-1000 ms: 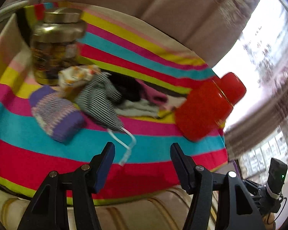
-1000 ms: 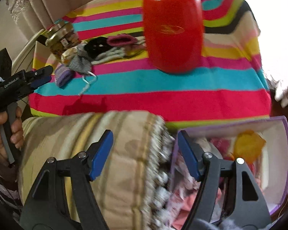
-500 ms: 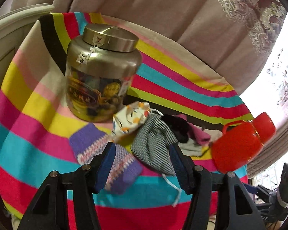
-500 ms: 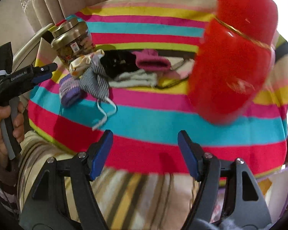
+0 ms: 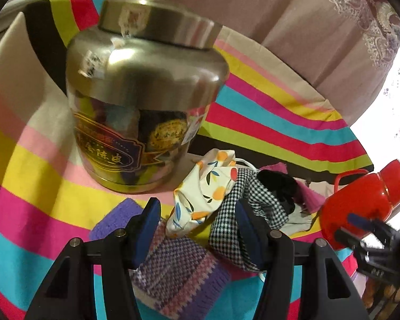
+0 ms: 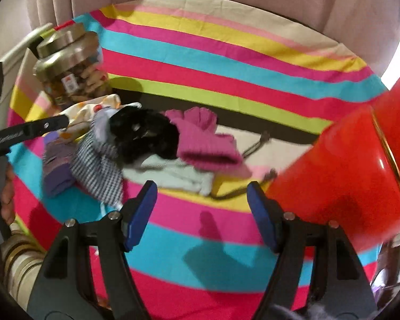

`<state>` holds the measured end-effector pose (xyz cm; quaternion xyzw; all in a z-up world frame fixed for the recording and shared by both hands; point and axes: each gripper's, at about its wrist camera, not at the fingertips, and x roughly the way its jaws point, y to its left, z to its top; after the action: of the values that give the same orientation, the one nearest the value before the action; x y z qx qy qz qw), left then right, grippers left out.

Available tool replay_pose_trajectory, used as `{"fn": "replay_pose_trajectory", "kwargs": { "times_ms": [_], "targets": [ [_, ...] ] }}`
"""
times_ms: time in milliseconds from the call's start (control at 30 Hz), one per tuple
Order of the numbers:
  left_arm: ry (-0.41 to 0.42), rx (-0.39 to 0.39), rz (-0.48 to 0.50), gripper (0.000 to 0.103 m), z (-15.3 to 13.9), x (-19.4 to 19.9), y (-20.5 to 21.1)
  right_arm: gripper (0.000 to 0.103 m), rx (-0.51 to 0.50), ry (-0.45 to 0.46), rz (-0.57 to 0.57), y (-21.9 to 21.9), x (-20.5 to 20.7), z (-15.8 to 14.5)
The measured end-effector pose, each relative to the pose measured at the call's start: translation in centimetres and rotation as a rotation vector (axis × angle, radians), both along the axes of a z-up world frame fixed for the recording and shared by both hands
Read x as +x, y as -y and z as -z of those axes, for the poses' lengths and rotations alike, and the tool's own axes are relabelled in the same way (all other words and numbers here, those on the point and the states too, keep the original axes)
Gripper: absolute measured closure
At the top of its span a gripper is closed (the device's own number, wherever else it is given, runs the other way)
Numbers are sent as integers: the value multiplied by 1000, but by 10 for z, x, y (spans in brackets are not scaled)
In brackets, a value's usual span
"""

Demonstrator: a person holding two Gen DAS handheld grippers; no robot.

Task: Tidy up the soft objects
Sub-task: 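Grasp the pink knit glove with the right tool while the left grasps the floral white cloth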

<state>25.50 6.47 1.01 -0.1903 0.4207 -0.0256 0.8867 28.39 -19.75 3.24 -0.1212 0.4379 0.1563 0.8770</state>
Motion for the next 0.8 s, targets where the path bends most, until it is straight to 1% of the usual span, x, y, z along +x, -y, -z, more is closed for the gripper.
{"fn": "replay_pose_trajectory", "kwargs": {
  "times_ms": [100, 267, 300, 333, 367, 400, 433, 467, 500, 533, 600, 633, 800],
  "targets": [
    [-1, 18, 20, 44, 4, 5, 5, 30, -66, 12, -10, -11, 17, 8],
    [11, 44, 49, 44, 5, 12, 12, 30, -112, -1, -32, -25, 43, 26],
    [14, 47, 57, 48, 5, 14, 14, 30, -122, -1, -38, -27, 48, 30],
    [13, 46, 66, 56, 6, 16, 16, 30, -129, -1, -38, -29, 51, 33],
    [12, 49, 73, 60, 6, 18, 17, 30, -136, -2, -36, -30, 54, 36],
    [8, 57, 78, 65, 8, 20, 19, 34, -135, -3, -37, -30, 57, 38],
    [8, 61, 80, 68, 9, 21, 20, 43, -134, -8, -35, -30, 60, 41],
    [10, 60, 82, 71, 9, 21, 20, 47, -134, -13, -32, -29, 61, 43],
    [16, 60, 86, 79, 9, 20, 19, 56, -122, -23, -33, -28, 62, 45],
    [22, 64, 86, 84, 9, 19, 19, 68, -110, -24, -32, -26, 63, 45],
    [35, 70, 86, 88, 7, 17, 20, 80, -85, -3, -27, -22, 61, 40],
    [42, 73, 82, 89, 5, 17, 21, 83, -76, 1, -29, -22, 60, 38],
    [99, 79, 56, 90, -9, 7, 22, 86, -38, 44, -17, -16, 49, 21]
  ]
}}
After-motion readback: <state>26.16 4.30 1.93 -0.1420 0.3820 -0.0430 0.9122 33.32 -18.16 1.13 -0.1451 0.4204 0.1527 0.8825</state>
